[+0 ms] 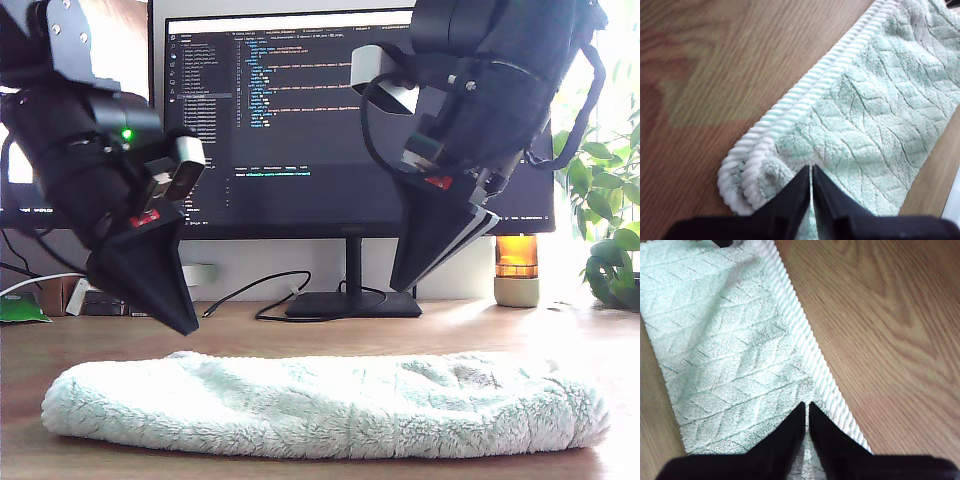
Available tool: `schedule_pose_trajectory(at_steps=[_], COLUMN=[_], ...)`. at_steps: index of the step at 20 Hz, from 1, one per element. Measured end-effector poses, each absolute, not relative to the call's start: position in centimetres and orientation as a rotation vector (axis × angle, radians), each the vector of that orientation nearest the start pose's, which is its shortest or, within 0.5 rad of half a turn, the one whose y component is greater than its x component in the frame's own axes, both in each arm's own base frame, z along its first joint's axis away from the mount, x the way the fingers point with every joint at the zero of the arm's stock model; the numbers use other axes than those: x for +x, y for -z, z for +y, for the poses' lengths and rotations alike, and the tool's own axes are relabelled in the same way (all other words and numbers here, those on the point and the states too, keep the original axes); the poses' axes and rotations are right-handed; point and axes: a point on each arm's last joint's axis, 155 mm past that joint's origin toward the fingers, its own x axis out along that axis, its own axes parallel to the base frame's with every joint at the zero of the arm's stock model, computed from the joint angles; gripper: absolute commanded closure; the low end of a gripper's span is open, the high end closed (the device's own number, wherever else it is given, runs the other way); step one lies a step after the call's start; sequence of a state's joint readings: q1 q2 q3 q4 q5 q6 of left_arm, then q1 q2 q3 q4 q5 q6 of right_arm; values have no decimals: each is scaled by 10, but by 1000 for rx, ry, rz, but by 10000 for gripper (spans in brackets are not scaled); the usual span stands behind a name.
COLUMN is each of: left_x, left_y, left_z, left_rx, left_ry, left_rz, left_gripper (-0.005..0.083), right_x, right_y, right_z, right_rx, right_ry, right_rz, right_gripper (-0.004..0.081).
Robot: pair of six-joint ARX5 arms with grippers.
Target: Fold the tea towel to a neat square and place it to the right
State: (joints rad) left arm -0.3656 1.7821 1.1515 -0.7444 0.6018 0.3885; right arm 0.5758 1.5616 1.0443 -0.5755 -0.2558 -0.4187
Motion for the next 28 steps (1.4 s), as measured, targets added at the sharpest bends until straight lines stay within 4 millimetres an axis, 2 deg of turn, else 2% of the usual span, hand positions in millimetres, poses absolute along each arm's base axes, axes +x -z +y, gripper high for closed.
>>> schedule_pose_trajectory(at_steps=[3, 6, 7, 13, 16, 19, 21, 24, 28], left_x=[287, 279, 278, 285, 290, 295, 296, 297, 301], left_y=[-43, -15, -10, -12, -18, -39, -54, -69, -88], left_z=[-221, -216, -215, -208, -204, -204, -209, -210, -209], left_rx=[127, 119, 117, 189, 224, 221, 197, 201, 225], left_ry=[1060, 1051, 1047, 1002, 972, 971, 992, 999, 989], left_rz=[1257, 1349, 1360, 1338, 1312, 1248, 1204, 1159, 1090], left_gripper=[795, 795, 795, 795, 795, 795, 795, 795, 795], right_x=[288, 288, 288, 288, 287, 282, 277, 267, 266], right_y=[-80, -80, -80, -80, -80, -78, -80, -77, -78], right_z=[242, 242, 242, 242, 242, 241, 246, 244, 243], right_rx=[-532, -532, -532, -532, -533, -529, -506, -503, -488], right_ry=[-972, -972, -972, -972, -972, -981, -1023, -1045, -1034], right_rz=[940, 940, 940, 941, 943, 965, 963, 1001, 1006], right_gripper=[781, 781, 781, 781, 781, 781, 781, 781, 781])
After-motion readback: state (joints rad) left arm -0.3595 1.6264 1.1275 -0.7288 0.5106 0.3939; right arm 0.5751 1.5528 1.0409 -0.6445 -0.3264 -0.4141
